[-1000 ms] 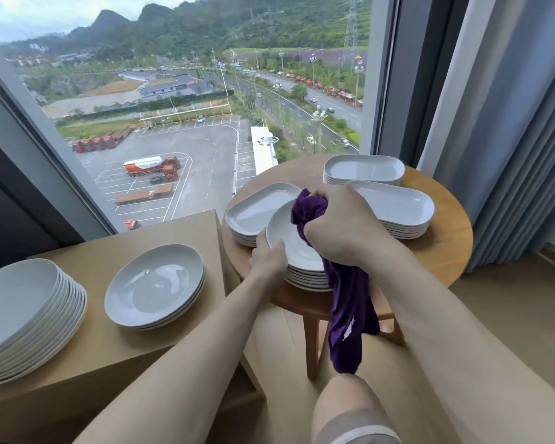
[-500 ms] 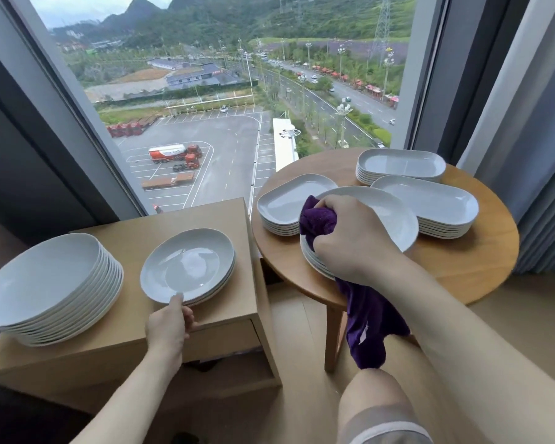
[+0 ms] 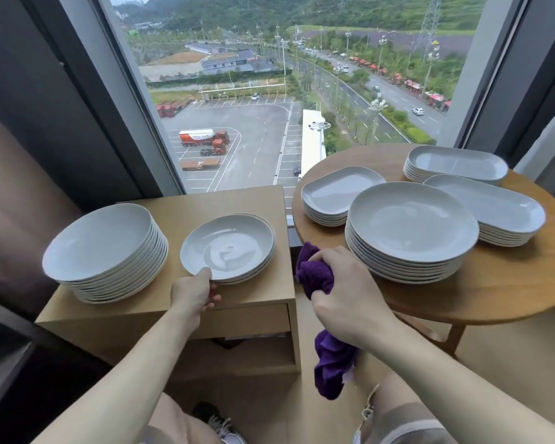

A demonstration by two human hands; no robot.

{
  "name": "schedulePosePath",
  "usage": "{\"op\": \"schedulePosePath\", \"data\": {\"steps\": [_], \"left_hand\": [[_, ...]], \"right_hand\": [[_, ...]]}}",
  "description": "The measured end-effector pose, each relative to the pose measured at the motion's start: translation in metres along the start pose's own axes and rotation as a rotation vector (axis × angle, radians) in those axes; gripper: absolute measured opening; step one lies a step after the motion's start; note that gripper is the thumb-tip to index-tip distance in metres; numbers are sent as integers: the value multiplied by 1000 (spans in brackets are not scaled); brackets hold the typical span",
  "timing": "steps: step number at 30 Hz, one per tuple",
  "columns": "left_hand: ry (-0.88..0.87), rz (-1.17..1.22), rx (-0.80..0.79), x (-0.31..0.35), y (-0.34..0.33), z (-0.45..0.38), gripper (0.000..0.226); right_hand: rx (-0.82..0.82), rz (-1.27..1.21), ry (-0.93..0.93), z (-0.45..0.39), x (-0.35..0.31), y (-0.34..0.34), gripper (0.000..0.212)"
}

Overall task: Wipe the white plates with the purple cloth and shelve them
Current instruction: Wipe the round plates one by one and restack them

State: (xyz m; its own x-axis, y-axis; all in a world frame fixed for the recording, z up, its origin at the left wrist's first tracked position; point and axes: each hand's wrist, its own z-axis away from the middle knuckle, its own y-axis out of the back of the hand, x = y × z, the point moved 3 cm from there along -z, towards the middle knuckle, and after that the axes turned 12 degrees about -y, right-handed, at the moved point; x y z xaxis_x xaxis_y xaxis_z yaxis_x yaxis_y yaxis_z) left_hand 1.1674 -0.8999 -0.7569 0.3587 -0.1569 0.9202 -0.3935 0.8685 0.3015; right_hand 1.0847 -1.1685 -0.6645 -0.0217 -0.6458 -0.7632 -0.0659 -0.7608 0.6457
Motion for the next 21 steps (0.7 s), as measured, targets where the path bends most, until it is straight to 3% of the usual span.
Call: {"op": "schedulePosePath", "data": {"steps": [4,8,11,14,21], "left_hand": [[12,88,-13,2,14,13,16],[37,366,-44,9,31,32,10],[31,524,-31,14,48,48,20],[20,491,-60,14,67,70,34],[96,664,-356,27,61,135,59]], "right_hand": [[-33,-12,-14,2,4,-7,40],[-22,-16,3,3,6,-11,39],[3,-29,3,2,5,-10,41],[14,-80,16,3,0,-6,45],[11,-335,-46,15,-28,6,41]]}}
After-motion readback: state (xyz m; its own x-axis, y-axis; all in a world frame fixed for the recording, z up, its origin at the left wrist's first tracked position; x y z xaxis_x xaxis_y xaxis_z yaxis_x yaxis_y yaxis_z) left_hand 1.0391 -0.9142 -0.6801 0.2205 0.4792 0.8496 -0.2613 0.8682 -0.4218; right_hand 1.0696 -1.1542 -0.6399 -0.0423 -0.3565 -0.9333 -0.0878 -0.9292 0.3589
